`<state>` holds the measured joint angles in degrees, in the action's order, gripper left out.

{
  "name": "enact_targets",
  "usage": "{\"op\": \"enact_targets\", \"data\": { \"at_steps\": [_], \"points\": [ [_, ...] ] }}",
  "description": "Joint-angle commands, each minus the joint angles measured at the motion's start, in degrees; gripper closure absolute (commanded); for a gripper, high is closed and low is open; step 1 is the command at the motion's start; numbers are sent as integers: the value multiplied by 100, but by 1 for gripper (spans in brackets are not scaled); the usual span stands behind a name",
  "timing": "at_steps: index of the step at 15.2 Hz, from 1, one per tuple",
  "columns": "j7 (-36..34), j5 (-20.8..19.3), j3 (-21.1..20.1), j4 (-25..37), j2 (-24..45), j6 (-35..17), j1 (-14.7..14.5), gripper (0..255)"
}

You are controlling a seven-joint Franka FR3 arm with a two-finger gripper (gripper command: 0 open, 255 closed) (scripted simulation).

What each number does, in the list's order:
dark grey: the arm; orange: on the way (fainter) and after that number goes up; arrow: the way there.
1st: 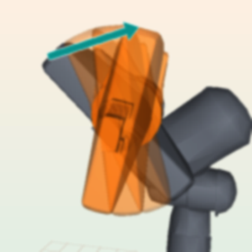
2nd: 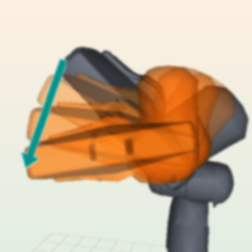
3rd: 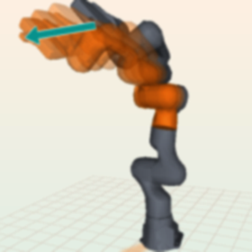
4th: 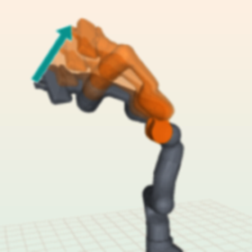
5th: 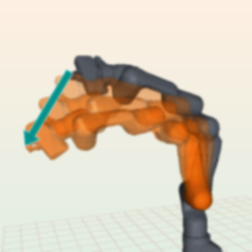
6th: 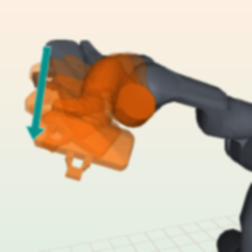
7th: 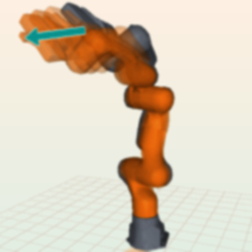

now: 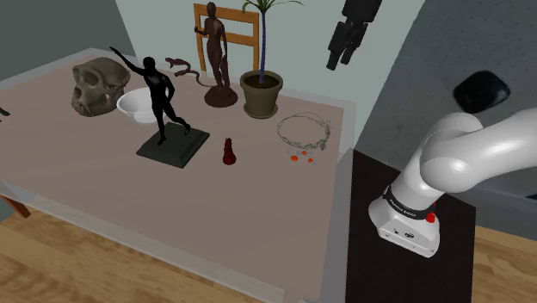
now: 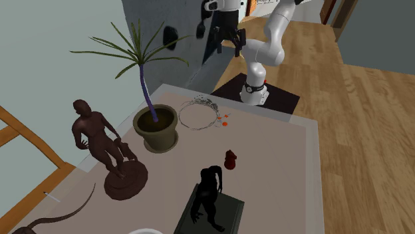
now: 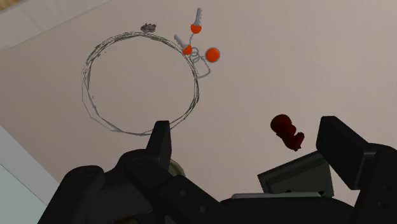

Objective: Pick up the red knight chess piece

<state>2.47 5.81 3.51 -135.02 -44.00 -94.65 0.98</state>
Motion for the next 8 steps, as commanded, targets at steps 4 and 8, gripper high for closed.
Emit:
{"op": "enact_targets", "data": {
  "at_steps": [4, 8],
  "points": [
    [-183, -24, -350, -60, 382, -477, -110, 0],
    [-459, -126, -808, -42, 988, -1085, -223, 0]
  ]
}}
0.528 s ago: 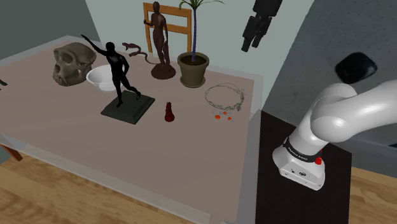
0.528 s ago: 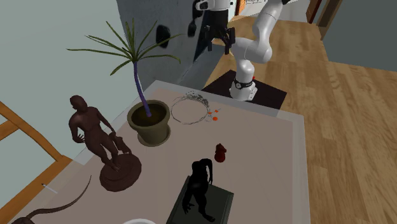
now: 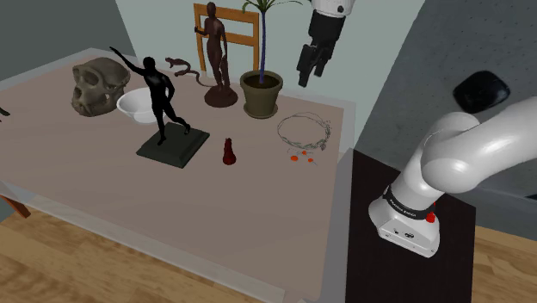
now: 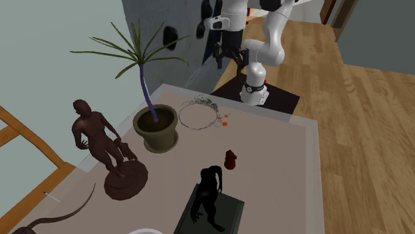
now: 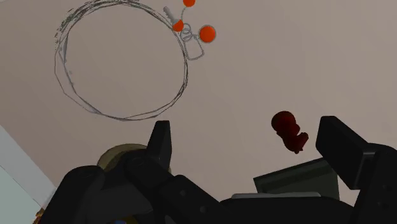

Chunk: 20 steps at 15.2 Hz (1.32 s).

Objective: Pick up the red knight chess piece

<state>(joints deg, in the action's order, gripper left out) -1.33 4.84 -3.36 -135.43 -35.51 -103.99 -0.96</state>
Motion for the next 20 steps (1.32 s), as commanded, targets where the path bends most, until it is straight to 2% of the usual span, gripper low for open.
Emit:
{"op": "enact_targets", "data": {
  "at_steps": [1, 6, 10, 16, 20],
  "points": [
    [-157, -70, -233, 21, 306, -296, -51, 0],
    [-605, -397, -785, 239, 1223, -957, -110, 0],
    [-1062, -841, -1197, 544, 2047, -1378, -119, 0],
    [-1915, -1847, -1665, 1229, 3417, -1737, -193, 0],
    [-2498, -2643, -1786, 1842, 4395, -1754, -390, 0]
  ]
}}
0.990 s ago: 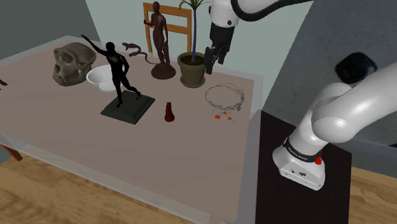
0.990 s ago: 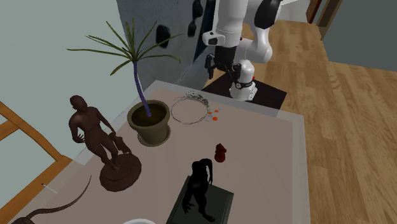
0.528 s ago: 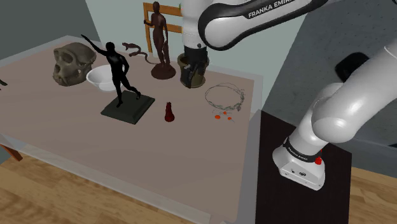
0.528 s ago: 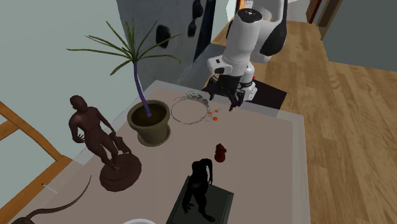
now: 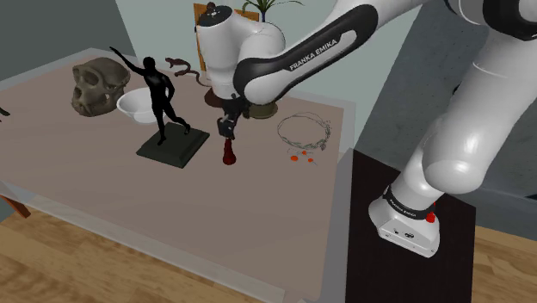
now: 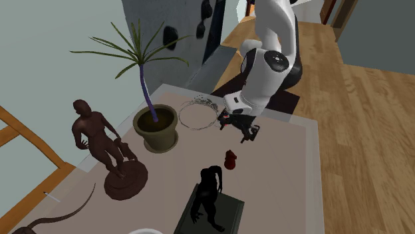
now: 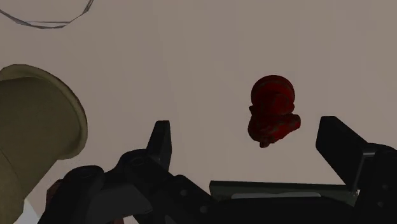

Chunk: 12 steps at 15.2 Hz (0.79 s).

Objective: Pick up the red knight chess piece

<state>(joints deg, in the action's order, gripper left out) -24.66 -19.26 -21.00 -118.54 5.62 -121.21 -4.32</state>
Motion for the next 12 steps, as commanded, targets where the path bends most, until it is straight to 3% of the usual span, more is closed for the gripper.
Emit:
{"op": "enact_targets", "data": {
  "at_steps": [1, 4, 12],
  "points": [
    [-296, -428, -25, 326, 529, -12, -126, 0],
    [-577, -877, 20, 783, 1139, 72, -347, 0],
    [-843, -1130, 115, 644, 1479, -334, -402, 0]
  ]
}}
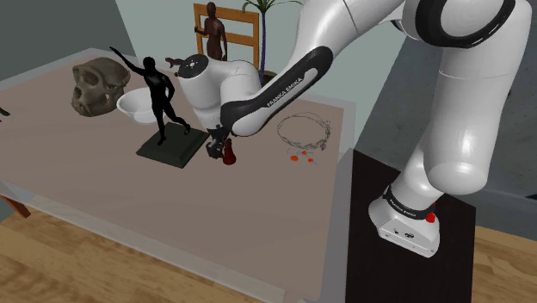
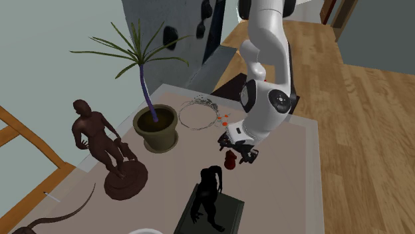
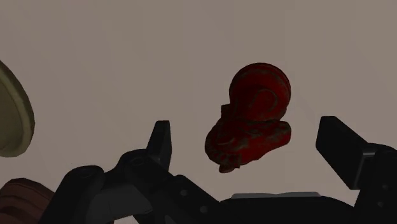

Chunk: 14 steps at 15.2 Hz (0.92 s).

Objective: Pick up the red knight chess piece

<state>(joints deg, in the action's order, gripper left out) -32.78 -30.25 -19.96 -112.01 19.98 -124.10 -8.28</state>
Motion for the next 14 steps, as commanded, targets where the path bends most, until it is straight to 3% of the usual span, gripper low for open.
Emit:
{"op": "enact_targets", "data": {
  "at_steps": [1, 2, 14],
  "points": [
    [-31, -31, 12, -9, 43, -46, -7, 0],
    [-27, -34, 14, 3, 52, -43, -6, 255],
    [77, 73, -28, 37, -98, 112, 16, 255]
  ]
}}
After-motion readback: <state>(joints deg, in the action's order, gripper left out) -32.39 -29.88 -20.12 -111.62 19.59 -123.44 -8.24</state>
